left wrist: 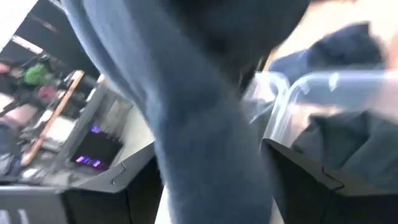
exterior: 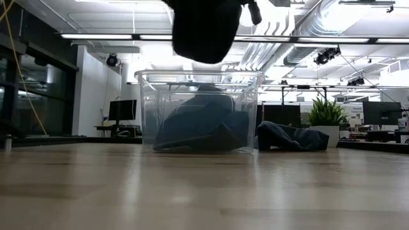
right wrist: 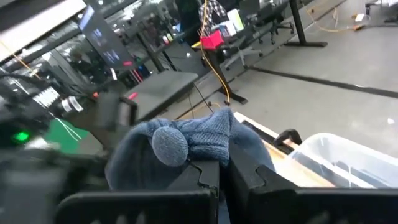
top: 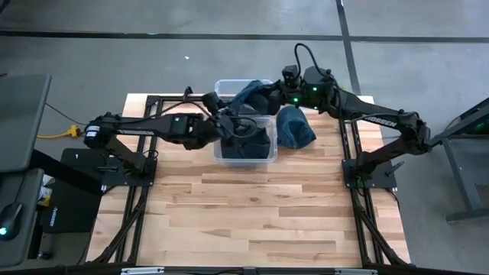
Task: Pick & Place hat
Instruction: Put the bottom dark blue cap into the bottom transparent bin
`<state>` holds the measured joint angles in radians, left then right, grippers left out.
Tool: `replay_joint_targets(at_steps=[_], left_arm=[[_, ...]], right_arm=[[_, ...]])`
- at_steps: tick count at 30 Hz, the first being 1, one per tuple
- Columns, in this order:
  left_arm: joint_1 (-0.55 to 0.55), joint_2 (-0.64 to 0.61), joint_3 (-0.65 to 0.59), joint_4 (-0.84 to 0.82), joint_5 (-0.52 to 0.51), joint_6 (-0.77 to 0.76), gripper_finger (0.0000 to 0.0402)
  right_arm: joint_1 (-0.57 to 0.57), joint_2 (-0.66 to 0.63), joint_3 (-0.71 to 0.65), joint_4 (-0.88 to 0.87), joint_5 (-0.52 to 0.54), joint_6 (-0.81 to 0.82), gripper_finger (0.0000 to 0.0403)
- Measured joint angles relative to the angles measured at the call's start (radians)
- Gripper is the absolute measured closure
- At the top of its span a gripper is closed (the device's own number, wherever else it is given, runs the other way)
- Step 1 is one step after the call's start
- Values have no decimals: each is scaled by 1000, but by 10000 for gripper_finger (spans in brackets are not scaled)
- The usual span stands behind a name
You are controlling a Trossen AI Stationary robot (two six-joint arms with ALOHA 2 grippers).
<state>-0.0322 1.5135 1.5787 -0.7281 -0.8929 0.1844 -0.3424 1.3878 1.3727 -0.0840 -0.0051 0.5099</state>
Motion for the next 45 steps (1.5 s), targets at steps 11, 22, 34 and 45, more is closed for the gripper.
replay_joint_targets(at_steps=[11,22,34,45], left_arm=[[0,25,0,40,-46,-11,167],[0,27,0,53,-33,-45,292],[1,26,0,47,14,-69,394],[0,27,0,-29,67,-83,396]], right_arm=[[0,-42,1,-49,13,-21,403],[0,-48,1,-41,6,-21,403],[1,-54,1,-58,-3,-51,403],[0,-55,1,-53,-58,-131,356]])
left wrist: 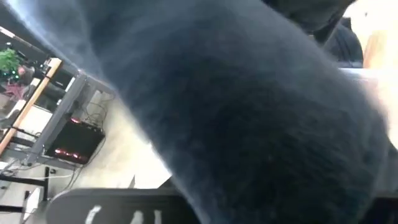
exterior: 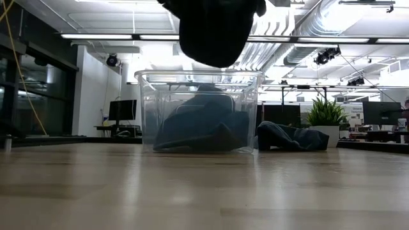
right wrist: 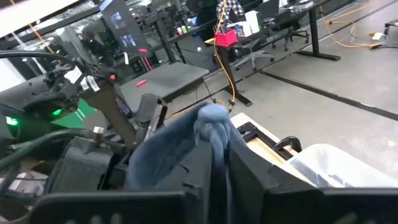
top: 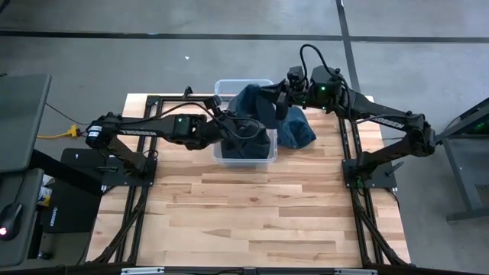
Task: Pick & Place hat
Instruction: Put the bottom dark blue cap into the bottom transparent bin
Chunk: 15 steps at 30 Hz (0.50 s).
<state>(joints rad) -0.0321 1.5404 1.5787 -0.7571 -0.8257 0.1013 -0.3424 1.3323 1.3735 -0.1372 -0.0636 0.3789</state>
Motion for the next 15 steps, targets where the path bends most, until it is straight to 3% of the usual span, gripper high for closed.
replay_joint_targets(at_steps=[6,15], left_arm=[[9,0,0,-69,34,-21,396],[82,-14,1,-132,293,1,396]], right_arm=[[-14,-18,0,-29,-54,-33,295],[-98,-87,1,-156,-241,-48,212]])
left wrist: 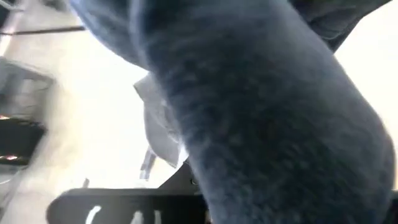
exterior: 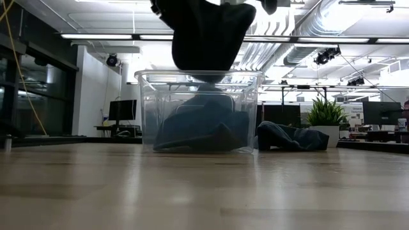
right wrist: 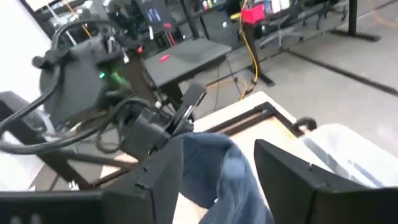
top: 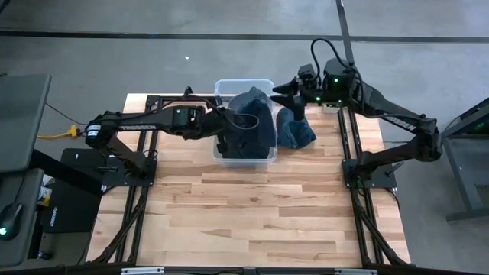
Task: Pick & Place hat
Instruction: Put the bottom dark blue cap into the bottom transparent bin
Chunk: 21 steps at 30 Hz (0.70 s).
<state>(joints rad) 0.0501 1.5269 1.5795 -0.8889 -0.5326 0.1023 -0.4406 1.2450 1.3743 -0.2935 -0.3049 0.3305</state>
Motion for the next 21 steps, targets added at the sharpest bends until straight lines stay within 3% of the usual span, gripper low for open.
replay_joint_targets(at_steps=[6,14,17,21], left_arm=[[29,2,-1,-13,128,62,396],[29,2,-1,-12,162,103,396],[29,2,-1,-12,165,103,396],[29,2,-1,-12,165,103,396]], right_arm=[[-40,-10,0,-99,-48,-44,176],[-78,-8,6,-175,-142,-78,164],[-76,27,93,-254,-142,-138,164],[-48,137,320,-504,-65,-277,164]])
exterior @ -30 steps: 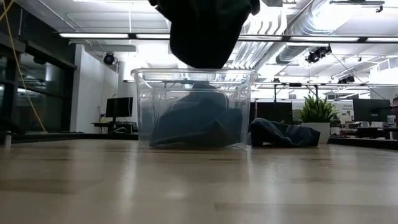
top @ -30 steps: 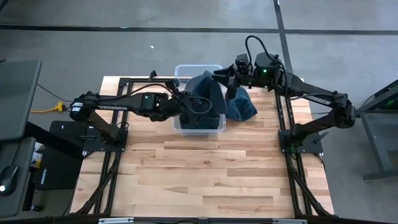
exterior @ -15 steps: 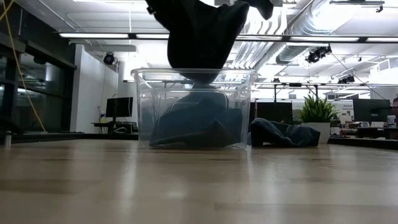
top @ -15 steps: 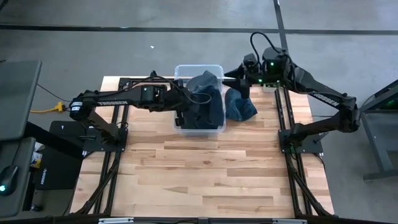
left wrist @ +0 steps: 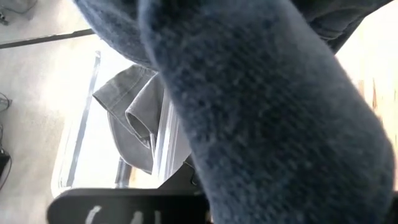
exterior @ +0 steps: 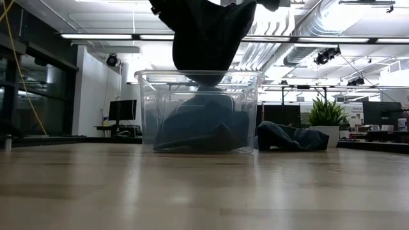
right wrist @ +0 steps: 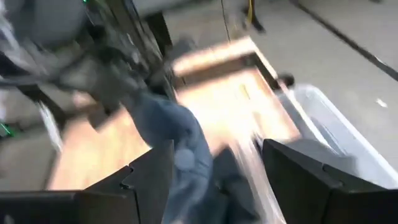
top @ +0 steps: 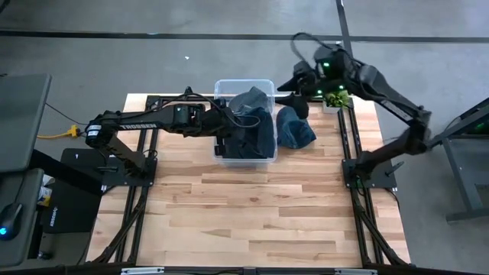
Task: Pick & Place hat
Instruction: Put the bottom dark blue cap into the bottom transparent bin
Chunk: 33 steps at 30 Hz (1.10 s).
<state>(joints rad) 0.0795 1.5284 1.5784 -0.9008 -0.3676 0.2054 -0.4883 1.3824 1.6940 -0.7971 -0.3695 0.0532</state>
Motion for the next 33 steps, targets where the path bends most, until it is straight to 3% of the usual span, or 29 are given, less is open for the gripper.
replay_joint_targets(at_steps=[7,13,20,33], left_arm=[[0,0,0,0,0,0,396],[0,0,0,0,1,0,396],[0,0,0,1,22,-10,396],[0,0,0,8,21,-19,396]], right_arm=[[103,238,363,-433,182,-180,164],[145,349,526,-508,203,-188,164],[154,391,549,-524,117,-127,164],[170,509,547,-524,128,-114,164]])
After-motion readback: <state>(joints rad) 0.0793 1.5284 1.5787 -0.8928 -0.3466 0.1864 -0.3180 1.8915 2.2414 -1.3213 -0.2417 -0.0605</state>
